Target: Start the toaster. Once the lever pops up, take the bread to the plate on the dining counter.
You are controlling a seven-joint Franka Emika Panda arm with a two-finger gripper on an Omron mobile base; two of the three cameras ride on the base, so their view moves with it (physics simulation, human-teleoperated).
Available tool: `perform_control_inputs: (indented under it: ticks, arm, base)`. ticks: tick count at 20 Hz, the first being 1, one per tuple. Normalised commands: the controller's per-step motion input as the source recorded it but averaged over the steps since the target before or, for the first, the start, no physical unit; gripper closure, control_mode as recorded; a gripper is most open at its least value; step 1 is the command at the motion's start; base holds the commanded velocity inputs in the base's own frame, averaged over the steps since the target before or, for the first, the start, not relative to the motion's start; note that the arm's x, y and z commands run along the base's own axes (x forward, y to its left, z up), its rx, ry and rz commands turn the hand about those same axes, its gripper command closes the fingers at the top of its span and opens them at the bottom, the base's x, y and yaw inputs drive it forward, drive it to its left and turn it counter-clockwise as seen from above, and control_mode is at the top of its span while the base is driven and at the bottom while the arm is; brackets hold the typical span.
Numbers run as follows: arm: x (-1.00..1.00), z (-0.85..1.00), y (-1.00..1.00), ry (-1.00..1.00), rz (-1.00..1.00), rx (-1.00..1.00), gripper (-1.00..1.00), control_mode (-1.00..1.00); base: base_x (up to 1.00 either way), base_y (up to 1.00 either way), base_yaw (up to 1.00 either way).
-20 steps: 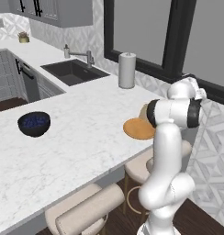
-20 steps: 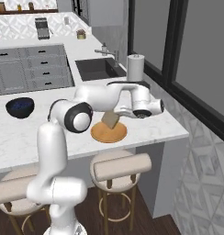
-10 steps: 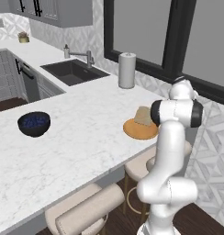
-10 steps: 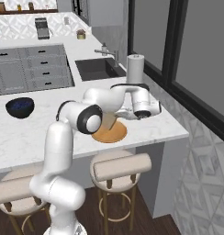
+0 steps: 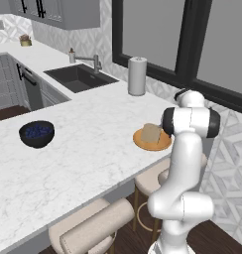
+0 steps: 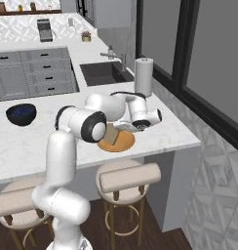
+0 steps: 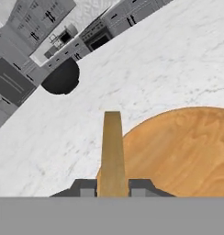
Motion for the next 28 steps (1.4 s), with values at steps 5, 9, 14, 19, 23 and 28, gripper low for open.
perform_control_inputs:
  ticks: [5, 9, 14, 19, 23, 28]
  arm:
    - [0.00, -0.30, 0.00, 0.00, -0.04, -0.07, 1.00, -1.00]
    - [0.01, -0.14, 0.05, -0.03, -0.03, -0.09, -1.00, -1.00]
    - [0.00, -0.05, 0.04, -0.03, -0.11, -0.16, -1.00, -1.00]
    - [0.00, -0.04, 0.00, 0.00, -0.25, -0.11, -1.00, -1.00]
    - [0.00, 0.00, 0.00, 0.00, -0.31, -0.07, -1.00, -1.00]
    - [0.00, 0.00, -0.03, 0.08, -0.36, -0.15, -1.00, -1.00]
  base:
    - [0.00, 0.00, 0.00]
    - [0.00, 0.00, 0.00]
    - [0.00, 0.00, 0.00]
    - [0.00, 0.00, 0.00]
    - [0.00, 0.00, 0.00]
    - [0.00, 0.00, 0.00]
